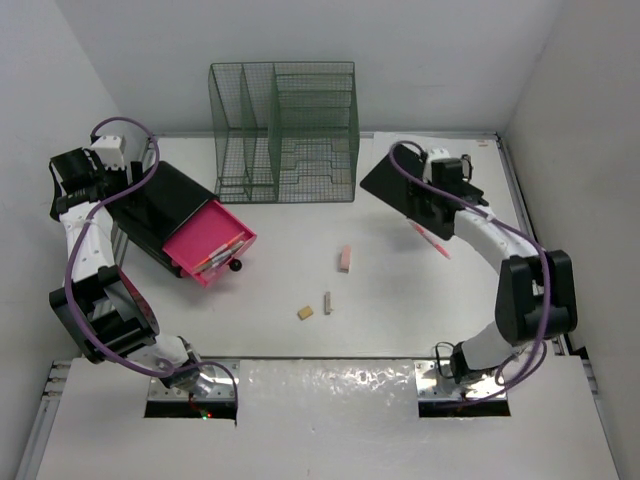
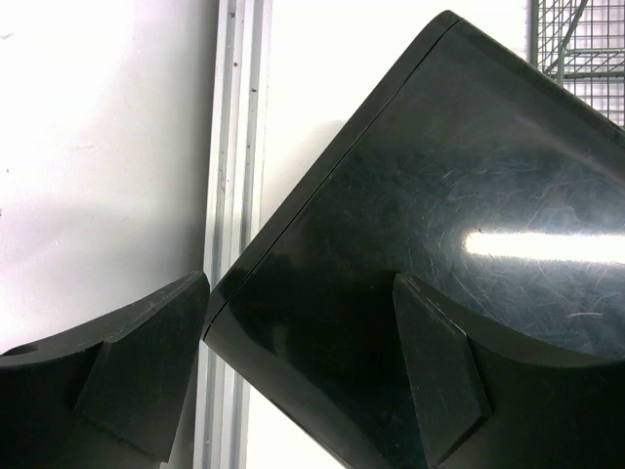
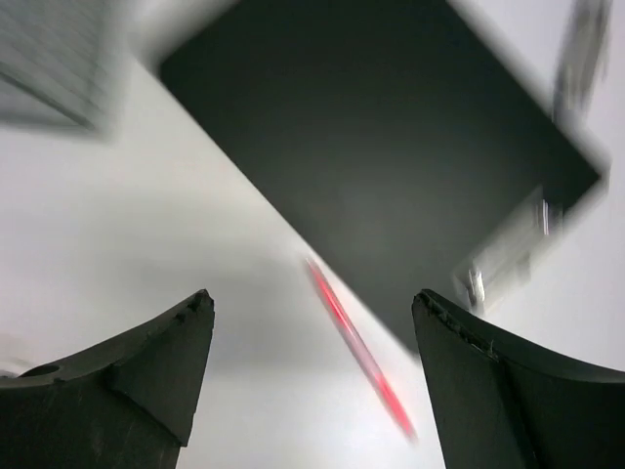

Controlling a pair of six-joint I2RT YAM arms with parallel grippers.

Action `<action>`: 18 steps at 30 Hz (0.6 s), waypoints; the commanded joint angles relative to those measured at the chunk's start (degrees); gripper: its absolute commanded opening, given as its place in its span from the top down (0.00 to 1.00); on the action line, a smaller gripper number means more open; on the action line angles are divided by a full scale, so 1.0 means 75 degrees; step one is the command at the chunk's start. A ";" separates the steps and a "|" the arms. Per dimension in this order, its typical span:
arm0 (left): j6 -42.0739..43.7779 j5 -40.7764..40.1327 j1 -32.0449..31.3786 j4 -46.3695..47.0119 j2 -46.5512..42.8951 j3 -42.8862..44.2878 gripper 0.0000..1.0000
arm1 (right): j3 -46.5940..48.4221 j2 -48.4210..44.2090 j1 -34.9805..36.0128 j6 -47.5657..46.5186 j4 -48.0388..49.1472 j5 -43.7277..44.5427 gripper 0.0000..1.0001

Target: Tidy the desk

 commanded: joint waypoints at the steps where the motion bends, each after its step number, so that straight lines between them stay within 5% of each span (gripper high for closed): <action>1: 0.0084 -0.0058 -0.0030 -0.0385 -0.0071 -0.0148 0.25 | -0.0530 0.0311 -0.0846 0.0846 -0.1000 -0.0442 0.21; 5: 0.0119 -0.0105 -0.0030 -0.0409 -0.0083 -0.0148 0.25 | -0.0566 0.0886 -0.1176 0.0600 -0.1049 -0.1369 0.21; 13: 0.0178 -0.0222 -0.0030 -0.0351 -0.0095 -0.0253 0.25 | -0.0004 0.2396 -0.1188 0.0307 -0.1330 0.0001 0.25; 18: 0.0189 -0.0269 -0.0042 -0.0327 -0.0071 -0.0277 0.25 | 0.0043 0.2832 -0.1188 0.0342 -0.1318 -0.0557 0.38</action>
